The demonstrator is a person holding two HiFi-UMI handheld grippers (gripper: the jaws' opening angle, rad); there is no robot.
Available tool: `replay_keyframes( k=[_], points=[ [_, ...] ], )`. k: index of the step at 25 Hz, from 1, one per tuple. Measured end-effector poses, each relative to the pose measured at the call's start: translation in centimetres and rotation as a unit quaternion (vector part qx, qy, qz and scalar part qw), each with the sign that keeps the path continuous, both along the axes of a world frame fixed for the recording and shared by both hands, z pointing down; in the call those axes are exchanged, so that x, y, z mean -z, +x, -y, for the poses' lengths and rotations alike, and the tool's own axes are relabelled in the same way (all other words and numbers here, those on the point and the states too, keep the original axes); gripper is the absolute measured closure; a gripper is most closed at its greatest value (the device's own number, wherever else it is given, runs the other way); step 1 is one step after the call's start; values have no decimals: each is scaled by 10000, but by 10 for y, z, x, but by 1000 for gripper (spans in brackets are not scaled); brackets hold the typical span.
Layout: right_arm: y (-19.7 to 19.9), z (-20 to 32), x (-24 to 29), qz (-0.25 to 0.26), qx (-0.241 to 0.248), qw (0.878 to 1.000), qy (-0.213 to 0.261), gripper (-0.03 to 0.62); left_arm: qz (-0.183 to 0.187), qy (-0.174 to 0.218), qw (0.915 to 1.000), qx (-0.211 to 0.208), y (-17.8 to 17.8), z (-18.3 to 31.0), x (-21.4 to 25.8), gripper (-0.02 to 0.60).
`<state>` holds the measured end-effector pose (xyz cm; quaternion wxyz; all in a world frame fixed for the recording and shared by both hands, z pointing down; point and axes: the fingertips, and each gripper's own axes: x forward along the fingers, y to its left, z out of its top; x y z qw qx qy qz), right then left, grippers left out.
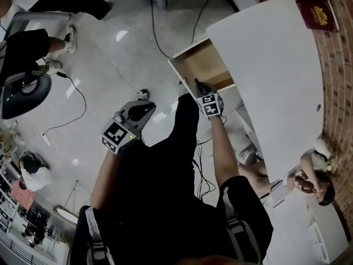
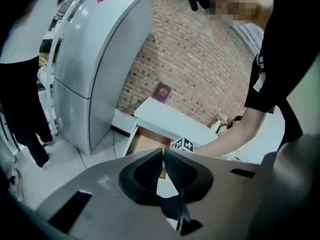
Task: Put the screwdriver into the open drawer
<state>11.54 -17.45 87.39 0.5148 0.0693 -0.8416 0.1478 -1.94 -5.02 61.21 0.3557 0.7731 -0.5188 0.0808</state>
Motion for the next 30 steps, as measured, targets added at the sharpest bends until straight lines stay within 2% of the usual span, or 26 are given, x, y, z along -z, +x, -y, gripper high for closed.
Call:
replay_keyframes(
  k=[13,20,30],
  points=[
    [4,0,-103,-804,154,9964,-230,474,-346,-186,9982,445,6,-9,-40,558],
    [3,11,-131,-923,172,9952,-285,475,-406,-417,9962,649,11,-25,-57,558],
    [-7,12,-146,-879,227,9955,-282,474,-428,-396,9959,690,14,-21,-62,558]
  ],
)
